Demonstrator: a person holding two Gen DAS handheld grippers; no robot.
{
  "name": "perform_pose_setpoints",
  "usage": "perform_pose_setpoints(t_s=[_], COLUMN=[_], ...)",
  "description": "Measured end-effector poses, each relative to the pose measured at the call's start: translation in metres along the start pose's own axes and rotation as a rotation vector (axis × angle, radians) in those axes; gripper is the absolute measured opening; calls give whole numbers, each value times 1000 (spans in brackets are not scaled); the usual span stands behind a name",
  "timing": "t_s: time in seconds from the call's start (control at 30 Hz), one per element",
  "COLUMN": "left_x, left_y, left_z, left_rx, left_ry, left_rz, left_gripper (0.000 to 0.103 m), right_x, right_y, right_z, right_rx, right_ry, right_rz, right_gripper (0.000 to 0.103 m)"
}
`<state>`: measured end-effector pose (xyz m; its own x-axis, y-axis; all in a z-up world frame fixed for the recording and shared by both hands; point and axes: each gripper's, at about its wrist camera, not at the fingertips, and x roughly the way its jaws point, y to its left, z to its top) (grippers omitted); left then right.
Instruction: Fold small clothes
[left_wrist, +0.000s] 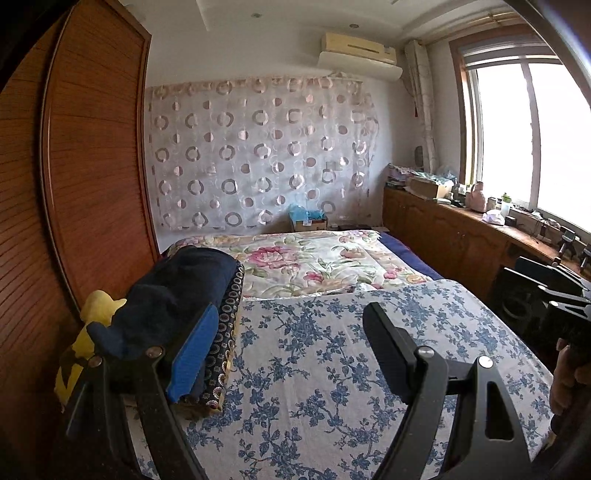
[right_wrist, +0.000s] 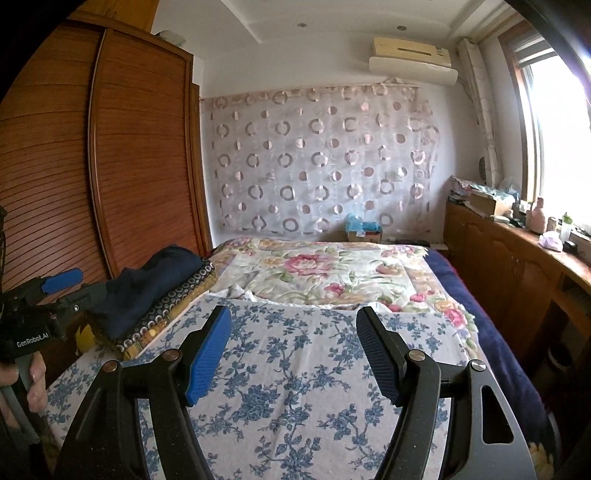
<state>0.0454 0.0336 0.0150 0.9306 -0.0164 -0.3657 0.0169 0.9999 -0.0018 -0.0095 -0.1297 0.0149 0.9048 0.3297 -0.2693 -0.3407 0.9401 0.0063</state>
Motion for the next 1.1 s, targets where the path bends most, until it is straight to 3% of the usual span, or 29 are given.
perform_pose_setpoints(t_s=[1.1], left_x=[-2], left_y=[-3], left_z=[-4], left_rx=[-9], left_ry=[-3], left_rz=[2], left_gripper=[81], right_x=[7], right_y=[-20], right_z=[1], right_rx=[-1], right_ry=[7], right_rz=[4], right_gripper=[72])
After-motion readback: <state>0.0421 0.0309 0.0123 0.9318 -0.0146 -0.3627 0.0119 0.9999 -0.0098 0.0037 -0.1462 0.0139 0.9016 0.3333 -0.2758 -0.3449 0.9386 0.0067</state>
